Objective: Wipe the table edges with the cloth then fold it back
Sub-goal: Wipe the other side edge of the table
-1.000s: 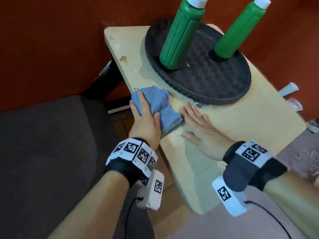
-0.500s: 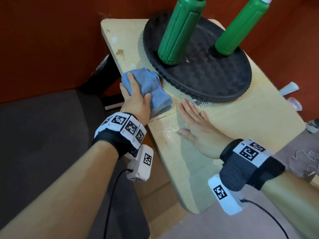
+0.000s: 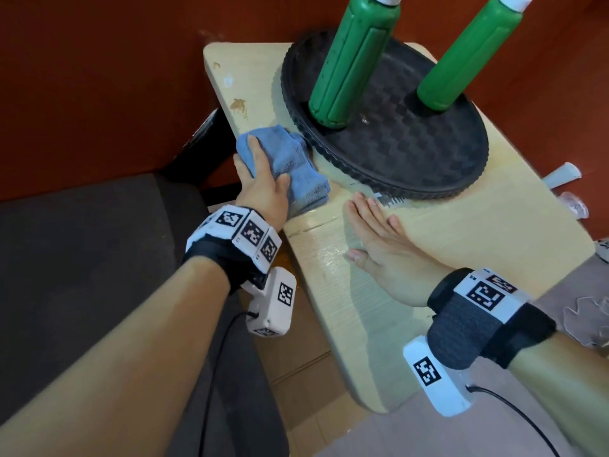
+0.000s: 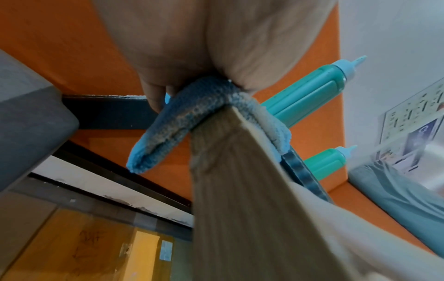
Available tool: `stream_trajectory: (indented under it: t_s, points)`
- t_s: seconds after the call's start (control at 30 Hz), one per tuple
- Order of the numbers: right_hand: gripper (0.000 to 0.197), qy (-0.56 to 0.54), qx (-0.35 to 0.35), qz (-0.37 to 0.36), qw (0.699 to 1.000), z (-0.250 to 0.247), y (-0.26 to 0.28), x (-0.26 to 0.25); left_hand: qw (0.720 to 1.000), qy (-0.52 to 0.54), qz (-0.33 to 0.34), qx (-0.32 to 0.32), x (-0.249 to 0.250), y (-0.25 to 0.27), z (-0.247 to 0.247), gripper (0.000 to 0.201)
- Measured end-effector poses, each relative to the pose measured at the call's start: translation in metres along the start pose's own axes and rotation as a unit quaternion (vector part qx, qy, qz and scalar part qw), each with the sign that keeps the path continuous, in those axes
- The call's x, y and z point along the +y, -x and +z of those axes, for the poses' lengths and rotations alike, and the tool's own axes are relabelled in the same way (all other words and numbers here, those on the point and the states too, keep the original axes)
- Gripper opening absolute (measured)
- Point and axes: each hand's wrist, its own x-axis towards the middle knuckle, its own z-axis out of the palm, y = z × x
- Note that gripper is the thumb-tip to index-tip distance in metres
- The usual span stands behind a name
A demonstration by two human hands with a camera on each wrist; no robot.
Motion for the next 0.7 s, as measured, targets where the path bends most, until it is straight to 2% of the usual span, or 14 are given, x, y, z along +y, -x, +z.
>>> stream_trajectory:
  t_s: [0.13, 0.23, 0.33, 0.4, 0.47, 0.53, 0.7]
  points:
    - [0.068, 0.000, -0.001, 0.006, 1.000, -0.001, -0.001, -0.002, 0.999, 0.024, 0.020, -0.037, -0.010, 0.023, 0.014, 0.065]
    - [0.067, 0.002, -0.011, 0.010, 1.000, -0.003, 0.000, -0.005, 1.000, 0.003, 0.013, -0.005, -0.006, 0.005, 0.006, 0.065]
    - [0.067, 0.000, -0.011, 0.013, 1.000, -0.003, 0.001, -0.005, 1.000, 0.017, 0.015, -0.004, -0.002, -0.004, 0.001, 0.065]
    - [0.067, -0.002, -0.008, 0.014, 1.000, -0.003, 0.000, -0.006, 0.999, 0.006, 0.036, -0.013, -0.009, 0.022, 0.012, 0.066]
    - [0.068, -0.007, -0.008, 0.016, 1.000, -0.003, -0.001, -0.005, 0.996, 0.000, 0.059, -0.063, -0.020, 0.064, 0.028, 0.070]
    - [0.070, -0.015, -0.009, 0.013, 1.000, -0.003, 0.000, -0.005, 0.993, 0.000, 0.050, -0.107, -0.027, 0.094, 0.040, 0.074]
    - [0.069, -0.034, -0.015, 0.006, 0.999, -0.009, 0.001, -0.003, 0.998, 0.030, 0.025, -0.047, -0.019, 0.058, 0.030, 0.070]
